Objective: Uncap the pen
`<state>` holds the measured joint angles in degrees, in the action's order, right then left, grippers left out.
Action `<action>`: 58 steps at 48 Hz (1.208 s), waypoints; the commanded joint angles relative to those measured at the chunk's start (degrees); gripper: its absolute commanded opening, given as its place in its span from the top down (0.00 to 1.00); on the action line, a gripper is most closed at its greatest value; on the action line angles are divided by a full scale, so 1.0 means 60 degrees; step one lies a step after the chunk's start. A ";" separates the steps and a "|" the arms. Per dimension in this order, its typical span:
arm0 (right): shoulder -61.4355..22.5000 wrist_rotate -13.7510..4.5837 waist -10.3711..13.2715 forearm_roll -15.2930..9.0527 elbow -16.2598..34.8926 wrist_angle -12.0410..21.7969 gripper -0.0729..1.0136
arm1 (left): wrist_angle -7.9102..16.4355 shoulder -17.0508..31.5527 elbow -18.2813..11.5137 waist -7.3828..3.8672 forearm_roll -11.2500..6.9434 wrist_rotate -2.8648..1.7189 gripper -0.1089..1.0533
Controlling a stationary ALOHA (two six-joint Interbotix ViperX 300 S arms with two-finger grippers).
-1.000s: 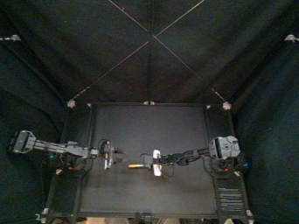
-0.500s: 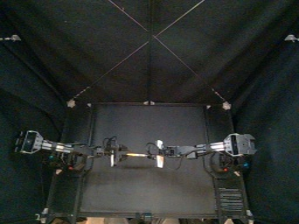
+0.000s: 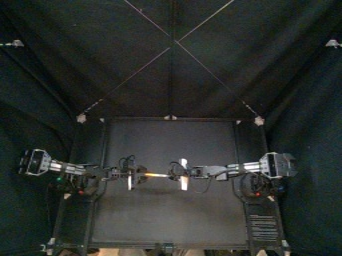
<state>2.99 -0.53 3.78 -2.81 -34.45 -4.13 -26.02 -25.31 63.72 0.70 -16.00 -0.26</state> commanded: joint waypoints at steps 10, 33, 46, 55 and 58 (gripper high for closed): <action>0.0542 -0.0029 0.0044 0.0000 -0.0146 -0.0498 0.47 | -0.0088 -0.0029 -0.0278 -0.0029 -0.0527 0.0000 0.25; 0.0542 -0.0029 0.0044 0.0015 -0.0249 -0.0513 0.47 | -0.0073 -0.0029 -0.0249 -0.0073 -0.0630 0.0015 0.49; 0.0659 -0.0044 0.0073 0.0059 -0.0615 -0.0454 0.47 | -0.0059 -0.0117 -0.0103 -0.0044 -0.0615 0.0029 0.53; 0.1099 -0.0059 0.0073 0.0161 -0.1055 -0.0454 0.47 | 0.0000 -0.0278 0.0015 -0.0029 -0.0601 0.0029 0.53; 0.1318 -0.0059 0.0103 0.0220 -0.1245 -0.0454 0.47 | 0.0015 -0.0322 0.0029 -0.0044 -0.0615 0.0029 0.53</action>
<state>7.82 -0.62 4.13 -1.93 -41.40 -6.59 -25.75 -26.54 64.34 0.62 -19.69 -0.26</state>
